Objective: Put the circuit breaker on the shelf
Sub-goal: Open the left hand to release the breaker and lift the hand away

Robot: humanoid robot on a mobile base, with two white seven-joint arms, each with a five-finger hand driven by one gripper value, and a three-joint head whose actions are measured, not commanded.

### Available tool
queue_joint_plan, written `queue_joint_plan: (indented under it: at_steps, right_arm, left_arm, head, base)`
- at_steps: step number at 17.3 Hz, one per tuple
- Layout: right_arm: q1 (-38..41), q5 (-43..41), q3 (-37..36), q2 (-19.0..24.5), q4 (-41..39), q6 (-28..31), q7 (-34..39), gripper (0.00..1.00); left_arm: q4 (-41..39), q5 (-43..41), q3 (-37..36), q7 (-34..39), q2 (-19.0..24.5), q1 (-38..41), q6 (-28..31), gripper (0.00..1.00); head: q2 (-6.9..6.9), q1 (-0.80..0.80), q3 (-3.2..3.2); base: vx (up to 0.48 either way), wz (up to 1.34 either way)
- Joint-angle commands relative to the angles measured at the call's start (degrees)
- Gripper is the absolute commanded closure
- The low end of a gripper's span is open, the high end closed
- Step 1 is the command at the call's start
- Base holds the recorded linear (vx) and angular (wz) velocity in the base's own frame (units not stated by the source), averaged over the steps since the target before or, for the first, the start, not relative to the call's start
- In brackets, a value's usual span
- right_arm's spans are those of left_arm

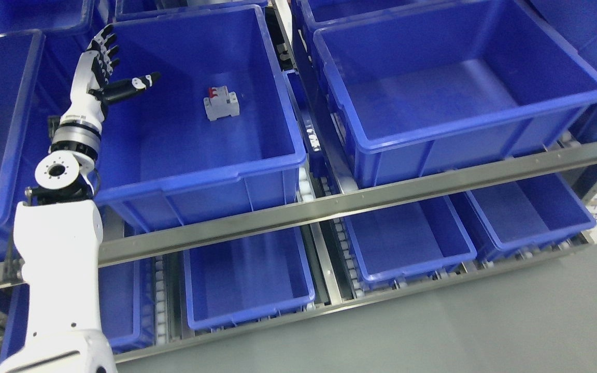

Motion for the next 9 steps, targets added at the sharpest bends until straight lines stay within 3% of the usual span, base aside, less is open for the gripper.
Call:
queue_joint_plan:
  at_steps: [1,9]
  right_arm:
    - [0.0,0.0,1.1,-1.0,0.0,3.7,0.0,0.0]
    - [0.0,0.0,1.1,-1.0,0.0,3.7,0.0,0.0]
  left_arm:
    - [-32.0,5.0,4.6,0.2,-4.3,10.6,1.7,0.0]
    - [-32.6,6.0,2.3,0.1,-4.3,12.4,1.1,0.0]
  head:
    - [0.0,0.0,0.0]
    - [0.0,0.0,0.0]
  base:
    - [-0.29,0.01]
    - [-0.255,-0.08]
